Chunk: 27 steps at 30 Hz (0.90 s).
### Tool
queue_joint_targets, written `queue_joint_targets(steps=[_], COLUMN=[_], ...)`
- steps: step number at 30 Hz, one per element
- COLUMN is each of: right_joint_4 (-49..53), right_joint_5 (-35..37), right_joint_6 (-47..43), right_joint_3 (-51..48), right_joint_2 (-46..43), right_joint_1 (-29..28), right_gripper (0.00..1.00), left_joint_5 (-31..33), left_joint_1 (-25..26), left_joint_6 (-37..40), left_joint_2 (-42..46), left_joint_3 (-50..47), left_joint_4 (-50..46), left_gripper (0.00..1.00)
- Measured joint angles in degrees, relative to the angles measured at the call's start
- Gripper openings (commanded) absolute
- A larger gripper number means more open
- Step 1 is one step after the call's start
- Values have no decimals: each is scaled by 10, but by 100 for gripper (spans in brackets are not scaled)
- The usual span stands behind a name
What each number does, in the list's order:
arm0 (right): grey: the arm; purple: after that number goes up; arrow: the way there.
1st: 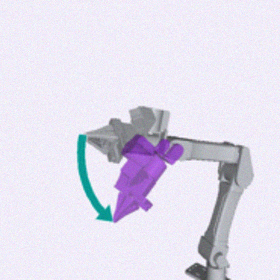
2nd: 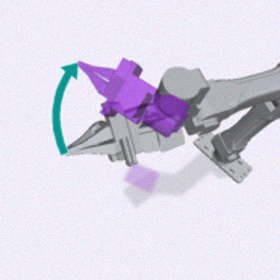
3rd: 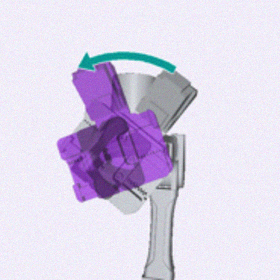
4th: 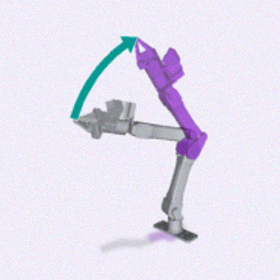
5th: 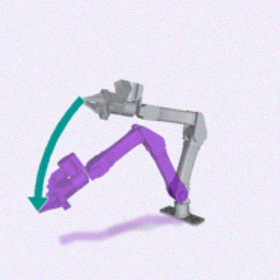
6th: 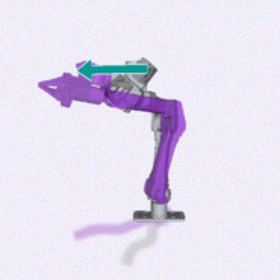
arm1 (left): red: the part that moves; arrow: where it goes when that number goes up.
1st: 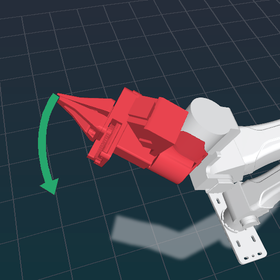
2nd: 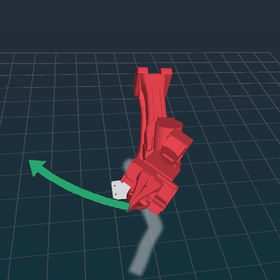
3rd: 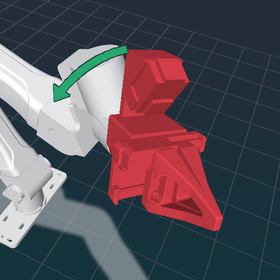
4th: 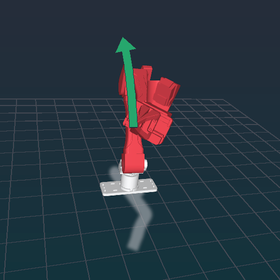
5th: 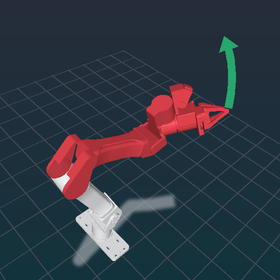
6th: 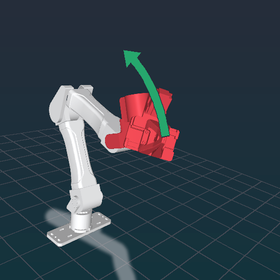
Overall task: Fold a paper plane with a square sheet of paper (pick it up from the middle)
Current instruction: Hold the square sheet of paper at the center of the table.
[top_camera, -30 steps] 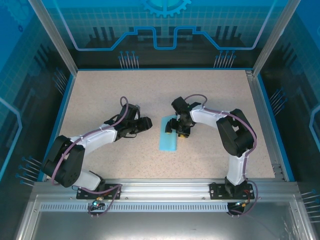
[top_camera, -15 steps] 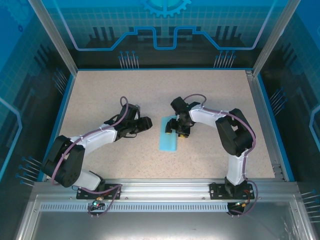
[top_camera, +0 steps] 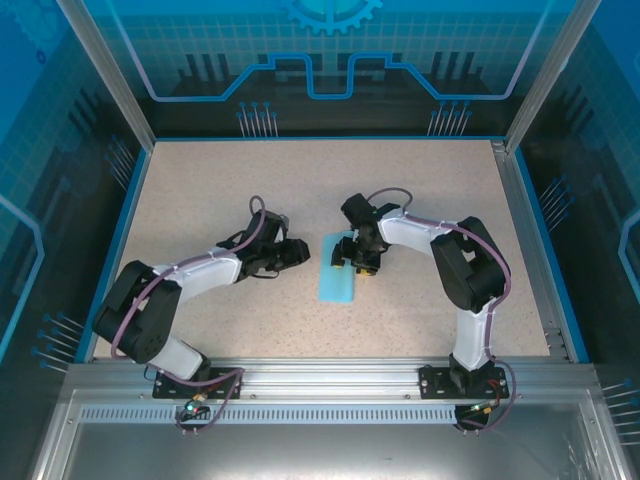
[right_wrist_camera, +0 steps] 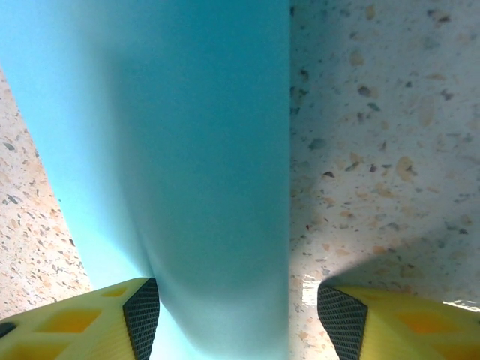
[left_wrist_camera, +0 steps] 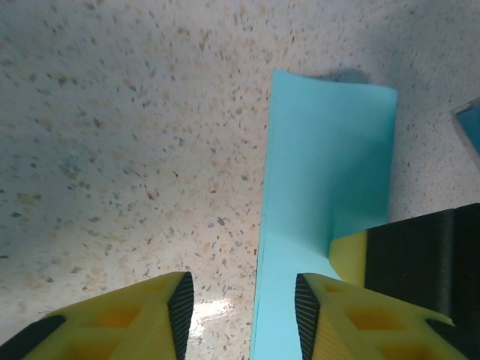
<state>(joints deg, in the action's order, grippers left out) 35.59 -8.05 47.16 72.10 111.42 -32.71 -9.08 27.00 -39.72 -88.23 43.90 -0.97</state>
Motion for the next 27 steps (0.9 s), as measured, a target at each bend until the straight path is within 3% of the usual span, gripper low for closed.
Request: queue_joint_targets(steps=[5, 19, 27], right_joint_4=[0, 0, 0], right_joint_5=[1, 1, 2], right_joint_6=[0, 0, 0], right_joint_3=[0, 0, 0], right_joint_2=[0, 0, 0], right_joint_1=[0, 0, 0], right_gripper=[65, 64, 65], left_joint_5=[-18, -50, -61], left_joint_1=[14, 39, 43], left_joint_6=[-9, -9, -16], left_joint_2=[-37, -118, -144], left_joint_3=[26, 82, 97], left_joint_4=[1, 5, 9], left_gripper=[24, 18, 2])
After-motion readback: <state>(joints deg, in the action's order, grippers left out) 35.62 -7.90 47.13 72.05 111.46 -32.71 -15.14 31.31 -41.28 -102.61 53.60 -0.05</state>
